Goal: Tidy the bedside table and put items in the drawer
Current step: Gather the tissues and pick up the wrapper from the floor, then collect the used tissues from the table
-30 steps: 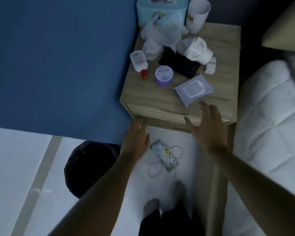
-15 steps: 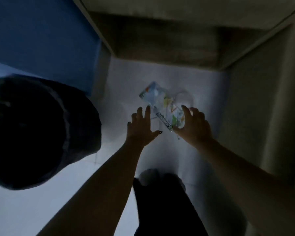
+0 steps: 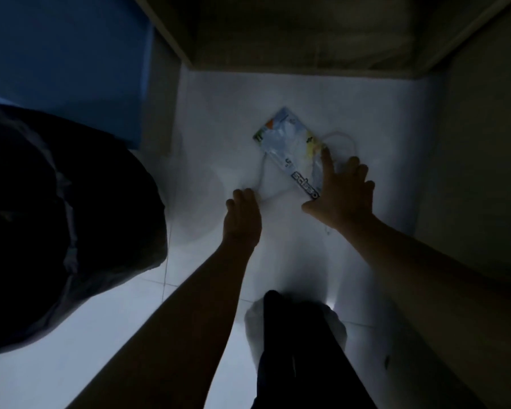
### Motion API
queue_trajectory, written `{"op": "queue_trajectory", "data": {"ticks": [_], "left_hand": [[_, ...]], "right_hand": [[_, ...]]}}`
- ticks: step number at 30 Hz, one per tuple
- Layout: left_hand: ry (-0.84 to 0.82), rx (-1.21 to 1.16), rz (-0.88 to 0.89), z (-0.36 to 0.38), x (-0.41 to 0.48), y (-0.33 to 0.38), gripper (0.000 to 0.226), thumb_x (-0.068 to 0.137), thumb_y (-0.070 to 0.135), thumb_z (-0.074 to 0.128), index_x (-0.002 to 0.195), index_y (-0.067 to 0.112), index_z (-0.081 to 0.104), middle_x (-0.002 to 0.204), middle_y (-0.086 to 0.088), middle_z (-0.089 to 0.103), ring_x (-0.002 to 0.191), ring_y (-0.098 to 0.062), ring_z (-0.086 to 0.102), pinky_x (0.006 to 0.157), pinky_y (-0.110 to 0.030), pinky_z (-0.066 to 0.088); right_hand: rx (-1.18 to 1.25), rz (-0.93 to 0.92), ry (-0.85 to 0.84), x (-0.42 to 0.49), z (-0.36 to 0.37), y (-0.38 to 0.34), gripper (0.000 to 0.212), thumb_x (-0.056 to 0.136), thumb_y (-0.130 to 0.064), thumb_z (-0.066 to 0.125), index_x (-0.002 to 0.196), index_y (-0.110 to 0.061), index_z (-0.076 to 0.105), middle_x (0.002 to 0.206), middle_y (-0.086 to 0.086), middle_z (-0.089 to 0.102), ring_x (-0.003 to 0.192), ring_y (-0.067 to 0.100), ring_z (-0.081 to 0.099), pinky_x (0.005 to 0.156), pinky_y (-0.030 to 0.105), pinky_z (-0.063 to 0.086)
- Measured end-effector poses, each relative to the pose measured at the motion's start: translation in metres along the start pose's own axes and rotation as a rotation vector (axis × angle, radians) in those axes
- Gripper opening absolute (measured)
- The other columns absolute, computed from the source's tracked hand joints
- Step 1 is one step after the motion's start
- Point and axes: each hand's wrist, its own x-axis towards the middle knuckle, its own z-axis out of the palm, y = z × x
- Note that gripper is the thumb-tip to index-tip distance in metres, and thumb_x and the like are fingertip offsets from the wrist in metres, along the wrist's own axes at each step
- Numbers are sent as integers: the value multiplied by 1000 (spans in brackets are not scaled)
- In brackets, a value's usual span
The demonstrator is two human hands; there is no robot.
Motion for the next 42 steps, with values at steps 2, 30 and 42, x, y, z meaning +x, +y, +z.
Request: {"op": "queue_trajectory", "data": {"ticks": [2, 30, 42], "left_hand": [[-1, -76, 6, -6, -7, 0, 39, 92, 2, 45, 130, -4, 36, 127, -20, 45, 107, -33, 50, 90, -34, 42], [575, -361, 251, -685, -287, 149, 30, 93, 15, 38, 101, -3, 60, 102, -25, 66, 97, -40, 62, 83, -43, 49], [572, -560, 160, -730, -169, 209, 18, 94, 5, 42, 99, -6, 56, 99, -26, 64, 94, -38, 63, 73, -34, 43]], "right_hand": [[78, 71, -50, -1, -10, 4, 123, 56, -56, 77, 148, -32, 0, 142, 25, 20, 125, 45, 29, 96, 55, 35], [375, 84, 362, -280, -661, -86, 122, 57, -41, 74, 152, -24, 0, 122, 15, 31, 111, 39, 46, 90, 36, 44], [457, 151, 446, -123, -716, -64, 119, 53, -54, 74, 146, -32, 3, 120, 15, 34, 106, 36, 46, 85, 46, 52]]}}
